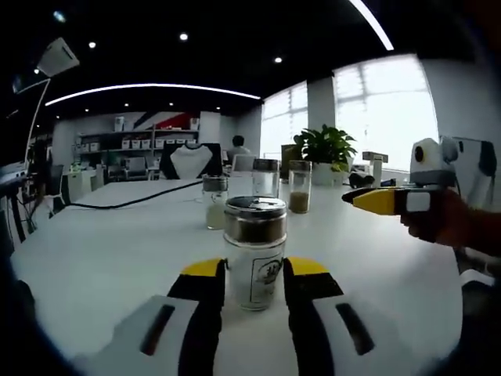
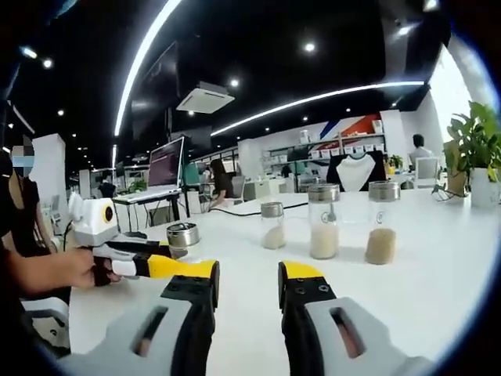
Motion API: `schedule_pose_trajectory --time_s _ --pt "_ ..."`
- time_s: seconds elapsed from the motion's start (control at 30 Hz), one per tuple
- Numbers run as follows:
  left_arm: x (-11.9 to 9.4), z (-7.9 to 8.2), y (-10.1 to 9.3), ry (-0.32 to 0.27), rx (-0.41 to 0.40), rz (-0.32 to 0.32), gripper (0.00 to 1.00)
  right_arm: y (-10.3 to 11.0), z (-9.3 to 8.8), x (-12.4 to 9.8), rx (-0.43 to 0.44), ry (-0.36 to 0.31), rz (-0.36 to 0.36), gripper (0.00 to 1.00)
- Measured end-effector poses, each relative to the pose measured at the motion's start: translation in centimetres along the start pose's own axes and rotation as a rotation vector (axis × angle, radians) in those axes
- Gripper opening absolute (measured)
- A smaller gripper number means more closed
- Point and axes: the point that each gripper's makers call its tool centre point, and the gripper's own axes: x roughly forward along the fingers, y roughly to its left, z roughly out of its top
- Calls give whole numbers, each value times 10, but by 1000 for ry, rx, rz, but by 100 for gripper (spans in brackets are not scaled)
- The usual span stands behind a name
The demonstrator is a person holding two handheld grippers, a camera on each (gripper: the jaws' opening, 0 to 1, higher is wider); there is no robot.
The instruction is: Rotate the seasoning bottle until the label or dispensing opening points toward the visible target arrow and the bottle remains upright within the marked orientation range
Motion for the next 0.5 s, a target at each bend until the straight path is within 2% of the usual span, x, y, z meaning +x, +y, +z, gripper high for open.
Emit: schedule_pose_trajectory --time_s 0.17,0.3,0.4,0.5 --pt "-5 1 5 1 -16 13 40 3 -8 13 -8 31 -5 37" --pt "-10 0 6 3 -17 21 42 -6 -13 23 12 46 -77 45" --pt "-15 -2 2 5 -9 38 52 -8 -14 31 30 34 -68 44" --pt "-18 0 -3 -16 7 46 56 -11 -11 41 23 32 -55 44"
